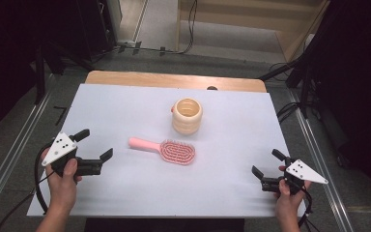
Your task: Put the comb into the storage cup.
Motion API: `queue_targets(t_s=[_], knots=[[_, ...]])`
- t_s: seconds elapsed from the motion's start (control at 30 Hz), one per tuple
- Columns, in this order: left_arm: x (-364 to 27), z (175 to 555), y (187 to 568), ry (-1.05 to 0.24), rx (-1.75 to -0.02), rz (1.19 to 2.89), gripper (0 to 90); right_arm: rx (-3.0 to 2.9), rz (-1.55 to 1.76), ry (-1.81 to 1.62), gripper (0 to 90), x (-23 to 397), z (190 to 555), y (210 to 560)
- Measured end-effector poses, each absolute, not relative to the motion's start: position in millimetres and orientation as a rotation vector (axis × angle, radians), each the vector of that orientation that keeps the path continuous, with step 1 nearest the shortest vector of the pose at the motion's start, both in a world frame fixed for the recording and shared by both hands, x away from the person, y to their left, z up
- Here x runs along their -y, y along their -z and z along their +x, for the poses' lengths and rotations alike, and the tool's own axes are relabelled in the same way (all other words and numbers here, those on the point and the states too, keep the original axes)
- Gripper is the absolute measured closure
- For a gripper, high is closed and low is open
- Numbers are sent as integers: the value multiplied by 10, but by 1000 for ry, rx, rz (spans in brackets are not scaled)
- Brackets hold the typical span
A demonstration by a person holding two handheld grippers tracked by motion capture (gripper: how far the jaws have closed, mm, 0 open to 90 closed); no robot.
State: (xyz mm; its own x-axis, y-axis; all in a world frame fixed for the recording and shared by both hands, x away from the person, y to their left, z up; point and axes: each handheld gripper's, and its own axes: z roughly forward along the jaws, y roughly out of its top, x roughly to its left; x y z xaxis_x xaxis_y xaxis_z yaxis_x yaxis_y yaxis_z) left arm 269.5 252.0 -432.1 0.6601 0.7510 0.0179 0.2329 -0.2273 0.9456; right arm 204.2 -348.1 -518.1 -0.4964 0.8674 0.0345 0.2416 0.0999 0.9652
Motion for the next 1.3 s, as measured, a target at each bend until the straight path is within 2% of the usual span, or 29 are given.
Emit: queue_targets(t_s=[0.5, 1.3], knots=[[-2211, 2918, 4169, -545, -711, 1839, 0, -1823, 1079, -1412, 0, 3472, 2040, 5182], [-1720, 3249, 4172, -419, -585, 1999, 0, -1828, 1076, -1411, 0, 3470, 2040, 5182]])
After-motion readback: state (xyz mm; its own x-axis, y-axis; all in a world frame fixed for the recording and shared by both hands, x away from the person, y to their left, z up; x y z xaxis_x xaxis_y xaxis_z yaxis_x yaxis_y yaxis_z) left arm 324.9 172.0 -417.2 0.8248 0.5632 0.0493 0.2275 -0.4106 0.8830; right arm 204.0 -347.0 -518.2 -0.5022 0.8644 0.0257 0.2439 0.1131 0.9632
